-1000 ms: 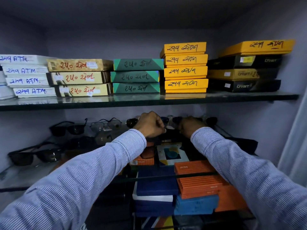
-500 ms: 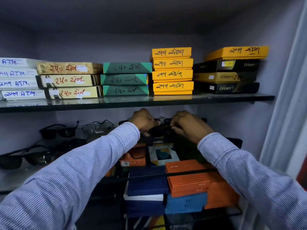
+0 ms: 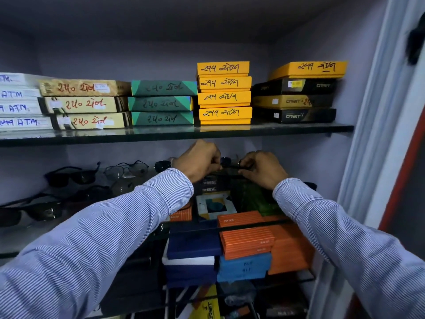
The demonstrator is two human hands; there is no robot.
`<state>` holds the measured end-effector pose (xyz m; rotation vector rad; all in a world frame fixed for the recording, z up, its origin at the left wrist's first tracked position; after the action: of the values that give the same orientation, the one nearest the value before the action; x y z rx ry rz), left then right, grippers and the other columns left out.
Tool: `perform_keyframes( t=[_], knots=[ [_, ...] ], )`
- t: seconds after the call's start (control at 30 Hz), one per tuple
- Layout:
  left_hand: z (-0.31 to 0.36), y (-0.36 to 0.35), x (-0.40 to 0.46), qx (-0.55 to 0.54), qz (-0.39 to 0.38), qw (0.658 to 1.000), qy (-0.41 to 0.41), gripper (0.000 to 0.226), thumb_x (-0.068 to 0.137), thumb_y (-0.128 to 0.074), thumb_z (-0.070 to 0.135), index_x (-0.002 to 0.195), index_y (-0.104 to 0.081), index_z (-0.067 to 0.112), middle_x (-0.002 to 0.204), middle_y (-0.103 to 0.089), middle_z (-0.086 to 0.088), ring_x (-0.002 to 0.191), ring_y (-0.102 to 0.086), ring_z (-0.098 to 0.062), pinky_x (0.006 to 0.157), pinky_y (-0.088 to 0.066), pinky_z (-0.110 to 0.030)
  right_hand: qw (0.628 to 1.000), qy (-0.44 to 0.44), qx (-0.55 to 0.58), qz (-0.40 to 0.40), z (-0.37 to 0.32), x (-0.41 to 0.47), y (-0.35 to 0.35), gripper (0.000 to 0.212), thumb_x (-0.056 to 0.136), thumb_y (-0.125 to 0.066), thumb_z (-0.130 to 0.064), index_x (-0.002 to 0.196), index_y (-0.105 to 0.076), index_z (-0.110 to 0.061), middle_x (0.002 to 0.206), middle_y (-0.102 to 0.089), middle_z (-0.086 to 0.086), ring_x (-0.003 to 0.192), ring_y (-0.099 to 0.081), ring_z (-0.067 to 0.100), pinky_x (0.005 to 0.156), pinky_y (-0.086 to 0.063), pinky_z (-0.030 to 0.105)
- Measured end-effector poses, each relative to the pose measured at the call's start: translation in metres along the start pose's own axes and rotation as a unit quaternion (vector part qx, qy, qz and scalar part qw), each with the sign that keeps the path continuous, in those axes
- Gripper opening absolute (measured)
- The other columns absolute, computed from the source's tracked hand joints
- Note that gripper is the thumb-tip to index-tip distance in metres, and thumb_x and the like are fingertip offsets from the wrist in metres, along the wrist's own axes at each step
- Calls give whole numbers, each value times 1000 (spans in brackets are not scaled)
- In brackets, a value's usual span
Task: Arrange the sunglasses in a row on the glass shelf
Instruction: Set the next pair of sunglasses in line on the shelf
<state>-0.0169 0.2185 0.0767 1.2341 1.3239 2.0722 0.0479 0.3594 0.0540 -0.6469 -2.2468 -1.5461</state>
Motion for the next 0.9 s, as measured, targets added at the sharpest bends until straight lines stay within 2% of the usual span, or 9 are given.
perform_keyframes(
  t=[0.17, 0.27, 0.33, 0.4, 0.5, 0.6, 0.67, 0.77, 0.9],
  knots=[
    [8, 14, -6, 18, 53, 998, -15, 7, 82, -78, 19, 80, -80, 13, 85, -75, -3, 77, -68, -18, 76, -59, -39, 999, -27, -6, -24, 1, 7, 0, 10, 79, -80, -16, 86, -75, -11, 86, -75, 8, 80, -70, 21, 84, -60, 41],
    [4, 21, -11, -4, 83, 996, 24, 7, 82, -78, 18, 79, -78, 12, 82, -72, 0, 74, -64, -14, 64, -49, -25, 999, -18, -7, -34, -4, 10, -1, 10, 80, -78, -15, 86, -75, -8, 86, -74, 9, 82, -70, 23, 83, -60, 41],
    [-4, 23, -13, -36, 102, 993, 56, 6, 81, -80, 14, 76, -77, 10, 75, -68, 4, 68, -60, -7, 63, -44, -17, 999, -20, -3, -40, -5, 11, -2, 8, 83, -76, -15, 87, -73, -9, 86, -72, 8, 85, -70, 24, 83, -59, 40],
    [-12, 23, -15, -46, 105, 990, 81, 8, 79, -81, 13, 73, -76, 11, 72, -68, 3, 65, -61, -6, 68, -54, -26, 998, -27, 22, -43, -5, 12, -1, 10, 83, -76, -15, 89, -74, -7, 83, -69, 6, 83, -67, 21, 78, -56, 32],
    [-15, 21, -17, -28, 88, 992, 92, 7, 78, -82, 16, 74, -78, 12, 72, -72, 0, 70, -69, -18, 74, -61, -35, 994, -58, 78, -43, 2, 13, 1, 16, 82, -78, -17, 89, -77, -3, 83, -71, 7, 80, -64, 16, 71, -48, 22],
    [-14, 18, -19, -13, 66, 993, 99, 11, 79, -81, 22, 86, -80, 13, 77, -68, 0, 74, -68, -21, 77, -60, -36, 986, -117, 120, -28, 18, 15, 3, 24, 81, -79, -23, 85, -78, 0, 90, -75, 13, 84, -69, 22, 78, -55, 31],
    [-18, 19, -18, 1, 69, 991, 114, 17, 79, -80, 23, 92, -80, 12, 90, -73, -6, 81, -70, -25, 81, -60, -38, 983, -152, 104, -4, 28, 15, 8, 27, 80, -80, -24, 85, -79, 2, 90, -77, 15, 80, -69, 22, 75, -52, 29],
    [-30, 16, -17, -16, 62, 984, 167, 16, 75, -83, 17, 88, -80, 9, 96, -76, -10, 89, -71, -29, 85, -59, -38, 979, -191, 71, 15, 37, 14, 16, 25, 75, -82, -20, 84, -80, 3, 88, -79, 15, 82, -73, 25, 71, -49, 24],
    [-44, 3, -18, -42, 35, 971, 234, 14, 74, -82, 19, 86, -80, 11, 96, -76, -9, 94, -71, -29, 88, -59, -40, 973, -226, 40, -21, 45, 12, 12, 30, 71, -85, -24, 89, -80, -1, 96, -77, 13, 87, -71, 25, 78, -55, 27]
  ],
)
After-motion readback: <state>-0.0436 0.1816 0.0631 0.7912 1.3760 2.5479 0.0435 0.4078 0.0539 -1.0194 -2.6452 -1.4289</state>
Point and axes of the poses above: each hand's wrist, its own x-axis towards the middle knuckle, its own y-axis out of the back of the hand, z = x × y, the point moved 9 cm from there along x, towards the middle knuckle
